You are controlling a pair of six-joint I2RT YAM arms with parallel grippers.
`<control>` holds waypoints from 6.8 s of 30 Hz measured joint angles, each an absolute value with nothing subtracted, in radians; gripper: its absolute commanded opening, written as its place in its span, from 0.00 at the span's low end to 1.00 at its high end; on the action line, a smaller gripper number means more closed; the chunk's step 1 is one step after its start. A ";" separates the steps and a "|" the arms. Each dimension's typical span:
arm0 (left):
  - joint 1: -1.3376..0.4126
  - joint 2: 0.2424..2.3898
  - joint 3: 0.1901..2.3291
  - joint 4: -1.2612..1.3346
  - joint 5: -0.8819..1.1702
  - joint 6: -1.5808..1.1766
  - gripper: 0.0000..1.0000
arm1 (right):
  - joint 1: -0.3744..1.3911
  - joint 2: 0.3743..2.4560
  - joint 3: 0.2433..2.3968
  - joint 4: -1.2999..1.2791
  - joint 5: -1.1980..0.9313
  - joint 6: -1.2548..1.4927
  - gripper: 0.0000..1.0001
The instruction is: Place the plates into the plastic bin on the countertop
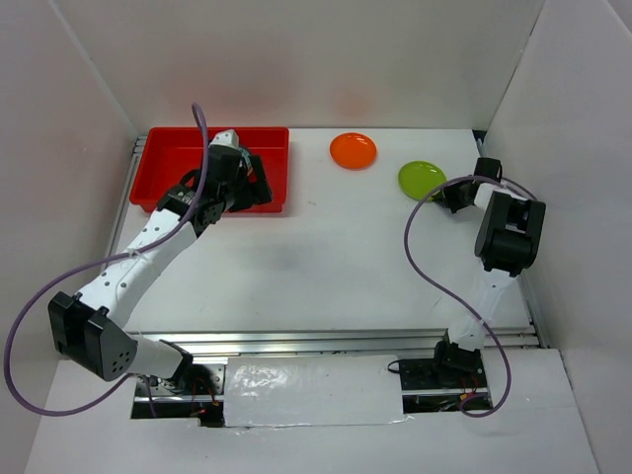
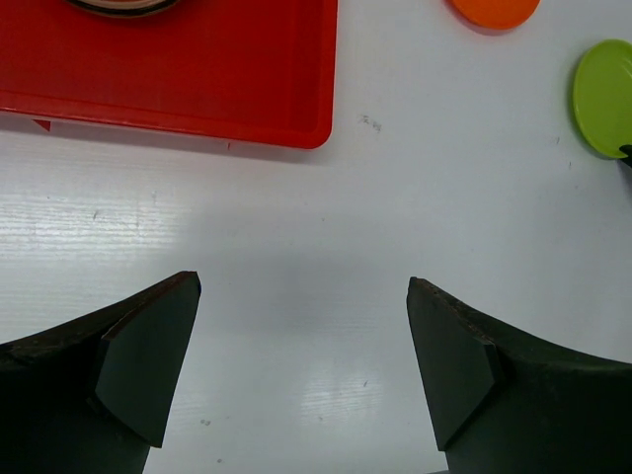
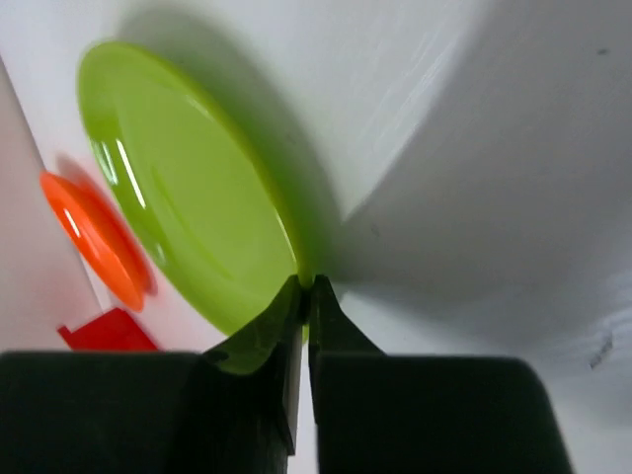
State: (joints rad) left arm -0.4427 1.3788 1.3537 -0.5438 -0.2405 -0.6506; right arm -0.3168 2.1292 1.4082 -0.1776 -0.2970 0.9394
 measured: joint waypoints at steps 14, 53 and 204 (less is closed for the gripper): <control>-0.333 1.424 1.241 -0.230 0.309 -0.635 0.99 | -0.041 1.542 1.023 -0.154 -0.130 0.850 0.00; -0.277 1.661 1.227 0.001 0.672 -0.706 0.99 | 0.227 1.344 0.896 0.064 -0.397 0.840 0.00; -0.151 1.465 1.166 -0.155 0.398 -0.723 0.00 | 0.392 1.422 0.899 0.202 -0.514 0.915 1.00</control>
State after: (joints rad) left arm -0.1513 1.4654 1.1660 -0.1555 0.3981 -0.7227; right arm 0.3920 1.4223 0.8989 0.2024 -0.5137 0.9154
